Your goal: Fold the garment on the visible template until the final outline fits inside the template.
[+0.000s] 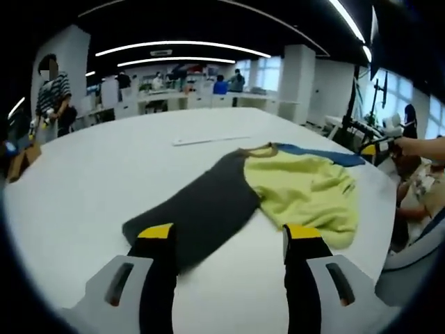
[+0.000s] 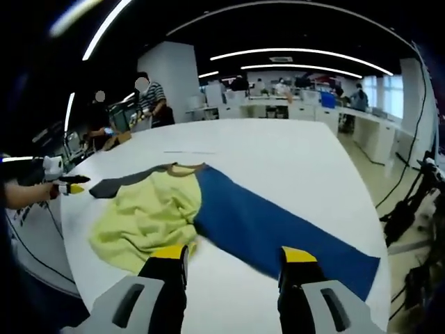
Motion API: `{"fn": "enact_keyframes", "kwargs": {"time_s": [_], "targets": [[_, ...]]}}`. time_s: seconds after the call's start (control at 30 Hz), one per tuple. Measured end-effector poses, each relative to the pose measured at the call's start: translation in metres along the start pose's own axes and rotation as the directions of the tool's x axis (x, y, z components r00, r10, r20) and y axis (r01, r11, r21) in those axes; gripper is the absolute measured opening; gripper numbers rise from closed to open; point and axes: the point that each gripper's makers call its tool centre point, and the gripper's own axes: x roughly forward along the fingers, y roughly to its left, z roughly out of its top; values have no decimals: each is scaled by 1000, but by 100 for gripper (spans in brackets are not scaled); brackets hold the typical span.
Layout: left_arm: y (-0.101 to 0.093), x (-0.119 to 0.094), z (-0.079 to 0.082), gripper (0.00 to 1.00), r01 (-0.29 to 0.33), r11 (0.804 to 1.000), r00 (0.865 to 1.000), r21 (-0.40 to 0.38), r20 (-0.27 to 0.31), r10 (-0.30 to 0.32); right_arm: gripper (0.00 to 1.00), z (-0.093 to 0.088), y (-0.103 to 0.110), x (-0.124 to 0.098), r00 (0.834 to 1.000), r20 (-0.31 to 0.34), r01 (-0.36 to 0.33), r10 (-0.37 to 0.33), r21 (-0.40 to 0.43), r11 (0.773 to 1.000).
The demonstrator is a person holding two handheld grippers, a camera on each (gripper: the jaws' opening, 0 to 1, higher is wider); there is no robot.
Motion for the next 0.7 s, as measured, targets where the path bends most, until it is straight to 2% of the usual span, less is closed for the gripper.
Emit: {"fn": "enact_keyframes", "kwargs": {"time_s": [0.23, 0.43, 0.7], "targets": [[-30, 8, -13, 55, 73, 997, 997, 14, -33, -72, 44, -7, 21, 12, 997, -46, -68, 65, -68, 995], [-45, 13, -20, 52, 123, 992, 991, 27, -49, -121, 37, -7, 34, 22, 993, -69, -102, 93, -139, 985], [-71, 23, -32, 48, 195, 980, 978, 39, -84, -192, 32, -7, 48, 36, 987, -95, -145, 128, -201, 969]]}}
